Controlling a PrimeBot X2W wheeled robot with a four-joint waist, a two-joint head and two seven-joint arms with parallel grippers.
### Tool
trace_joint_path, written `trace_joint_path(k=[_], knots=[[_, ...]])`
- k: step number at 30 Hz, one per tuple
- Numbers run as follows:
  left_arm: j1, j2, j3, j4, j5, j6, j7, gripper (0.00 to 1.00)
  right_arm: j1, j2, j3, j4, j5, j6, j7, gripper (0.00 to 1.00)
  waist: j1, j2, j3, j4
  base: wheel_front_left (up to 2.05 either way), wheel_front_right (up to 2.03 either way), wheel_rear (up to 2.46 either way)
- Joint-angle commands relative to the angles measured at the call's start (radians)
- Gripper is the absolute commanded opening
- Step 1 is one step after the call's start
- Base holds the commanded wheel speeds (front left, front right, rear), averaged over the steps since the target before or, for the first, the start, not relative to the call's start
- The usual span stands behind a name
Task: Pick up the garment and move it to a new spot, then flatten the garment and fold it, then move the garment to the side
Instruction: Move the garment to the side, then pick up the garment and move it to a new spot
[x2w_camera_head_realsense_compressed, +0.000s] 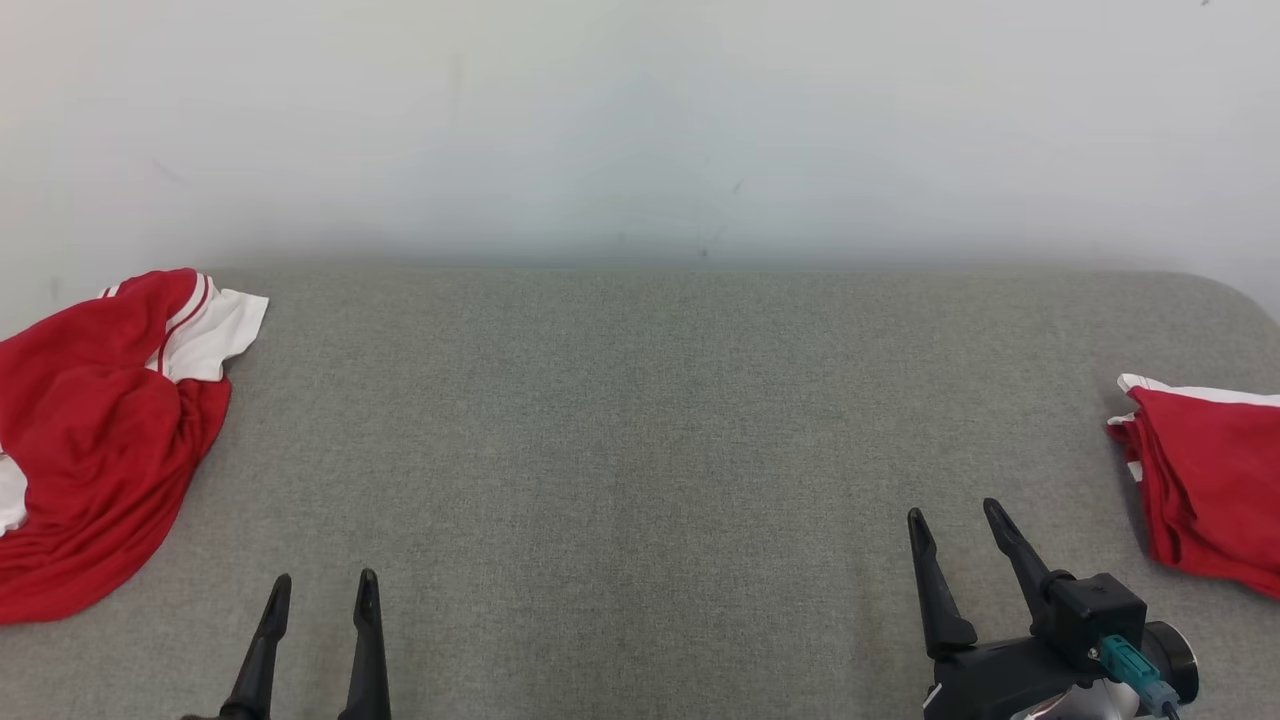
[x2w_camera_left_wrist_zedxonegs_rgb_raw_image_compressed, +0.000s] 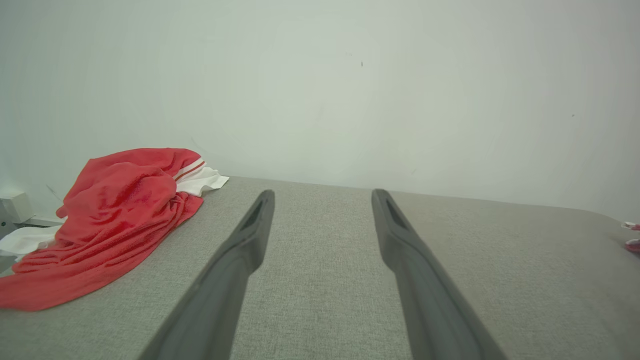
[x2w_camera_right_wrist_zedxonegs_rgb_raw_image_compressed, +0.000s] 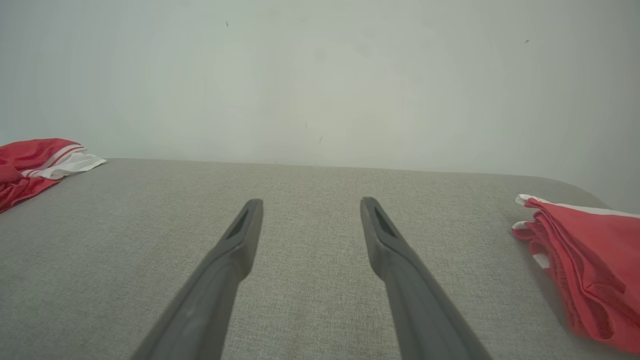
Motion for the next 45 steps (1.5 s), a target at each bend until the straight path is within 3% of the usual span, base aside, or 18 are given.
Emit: trace_joint_path(k=[1,31,35,45], knots=[[0.018,0.000,0.005,0.002,0.006,-0.006,-0.003,1.00,0.015,0.000,-0.001,-0.009,0.009,-0.003,0.002,1.00,0.0001,0.0001,-0.002,-0.002,0.00,0.00,0.00],[0.011,0.001,-0.003,0.027,0.018,-0.025,-0.003,1.00,0.045,0.001,-0.018,-0.038,0.065,-0.003,0.014,1.00,0.0001,0.0001,-0.002,0.021,0.00,0.00,0.00],[0.008,0.000,-0.006,0.030,0.020,-0.026,-0.003,1.00,0.054,0.002,-0.020,-0.041,0.067,-0.003,0.019,1.00,0.0001,0.0001,-0.003,0.056,0.00,0.00,0.00],[0.034,0.001,-0.001,0.038,0.030,-0.024,-0.003,1.00,0.070,0.002,-0.001,-0.032,0.082,-0.003,0.020,1.00,0.0001,0.0001,-0.022,0.258,0.00,0.00,0.00]])
